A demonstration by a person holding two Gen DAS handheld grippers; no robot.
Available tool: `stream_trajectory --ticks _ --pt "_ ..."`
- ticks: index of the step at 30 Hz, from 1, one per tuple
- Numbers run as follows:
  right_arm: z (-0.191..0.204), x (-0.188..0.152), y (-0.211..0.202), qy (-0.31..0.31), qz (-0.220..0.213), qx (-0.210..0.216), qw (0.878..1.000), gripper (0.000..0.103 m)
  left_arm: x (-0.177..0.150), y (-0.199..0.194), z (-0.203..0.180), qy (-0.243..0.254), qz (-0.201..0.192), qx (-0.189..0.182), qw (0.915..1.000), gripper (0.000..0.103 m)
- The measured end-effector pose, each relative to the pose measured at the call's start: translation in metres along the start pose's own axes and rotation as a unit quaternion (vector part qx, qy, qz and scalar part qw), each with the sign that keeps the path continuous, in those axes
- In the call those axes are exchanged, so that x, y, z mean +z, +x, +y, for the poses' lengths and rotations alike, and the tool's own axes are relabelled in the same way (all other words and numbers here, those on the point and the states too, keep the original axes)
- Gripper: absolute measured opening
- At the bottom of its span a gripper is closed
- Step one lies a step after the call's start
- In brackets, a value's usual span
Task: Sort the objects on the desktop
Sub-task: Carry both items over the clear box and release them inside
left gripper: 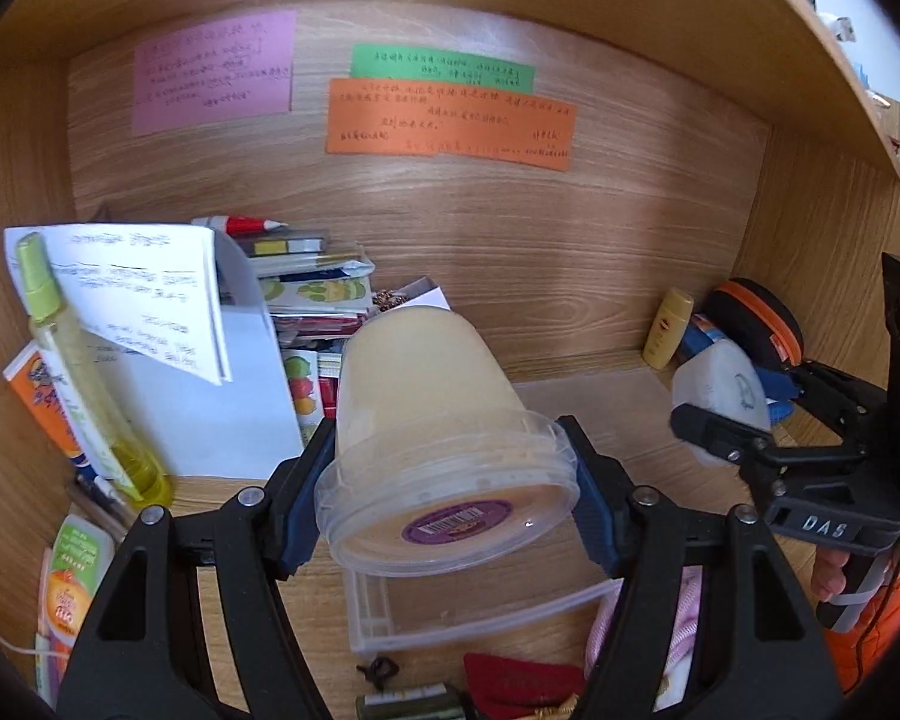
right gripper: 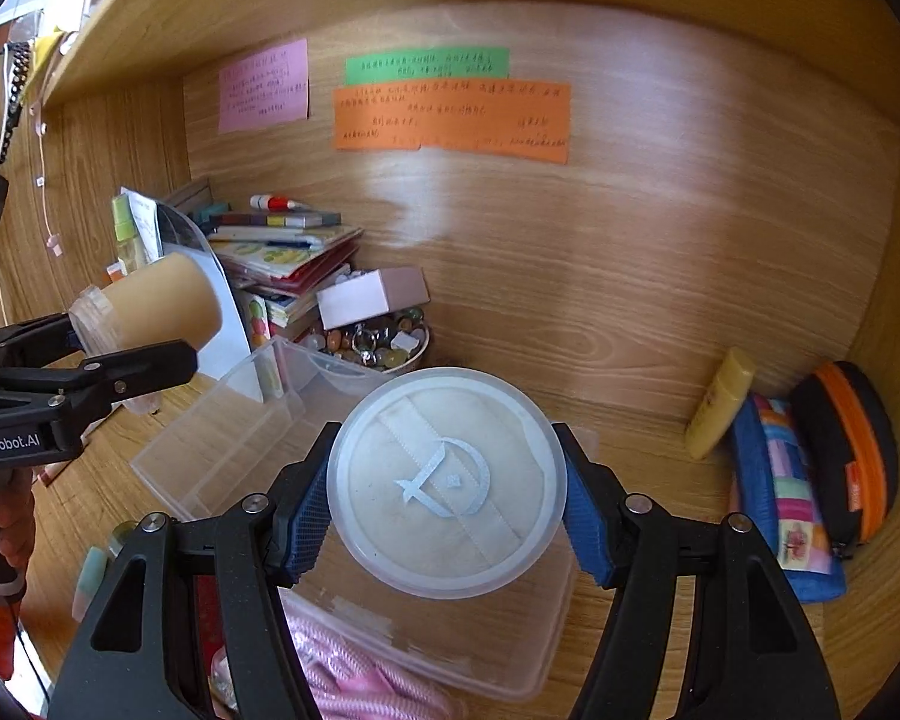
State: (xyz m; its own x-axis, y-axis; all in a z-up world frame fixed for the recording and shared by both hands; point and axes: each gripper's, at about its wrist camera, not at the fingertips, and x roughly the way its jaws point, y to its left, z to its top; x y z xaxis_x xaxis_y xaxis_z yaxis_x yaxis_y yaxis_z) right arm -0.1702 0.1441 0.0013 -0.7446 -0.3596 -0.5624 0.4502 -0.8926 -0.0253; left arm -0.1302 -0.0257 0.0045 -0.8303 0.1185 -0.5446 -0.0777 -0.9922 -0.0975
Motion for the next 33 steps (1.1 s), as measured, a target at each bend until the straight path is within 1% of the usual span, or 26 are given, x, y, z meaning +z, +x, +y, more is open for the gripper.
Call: stream_trajectory --ticks 7,13,19,24,29,33 --pt "-0.003 -0.010 0.035 0.019 0.045 0.015 0.999 0.062 -0.004 0.034 -0.002 -0.002 0.028 -0.006 0.9996 0.069" --pt "-0.003 -0.021 0.054 0.020 0.074 0.009 0.997 0.062 -0.014 0.055 -0.003 0.002 0.058 -0.010 0.9983 0.069" --pt "-0.003 -0.026 0.064 0.019 0.092 0.003 0.996 0.062 -0.023 0.067 -0.013 0.021 0.079 -0.012 0.9966 0.069" --pt "0.003 -0.028 0.069 0.006 0.103 0.000 0.995 0.062 -0.030 0.075 -0.021 0.044 0.098 0.002 0.9942 0.069" --pt "0.006 -0.031 0.077 0.009 0.125 0.008 0.992 0.062 -0.034 0.081 -0.020 0.047 0.114 0.006 0.9924 0.069" --pt "0.004 -0.031 0.076 0.011 0.127 0.003 0.992 0.063 -0.036 0.087 -0.020 0.055 0.122 0.012 0.9909 0.069"
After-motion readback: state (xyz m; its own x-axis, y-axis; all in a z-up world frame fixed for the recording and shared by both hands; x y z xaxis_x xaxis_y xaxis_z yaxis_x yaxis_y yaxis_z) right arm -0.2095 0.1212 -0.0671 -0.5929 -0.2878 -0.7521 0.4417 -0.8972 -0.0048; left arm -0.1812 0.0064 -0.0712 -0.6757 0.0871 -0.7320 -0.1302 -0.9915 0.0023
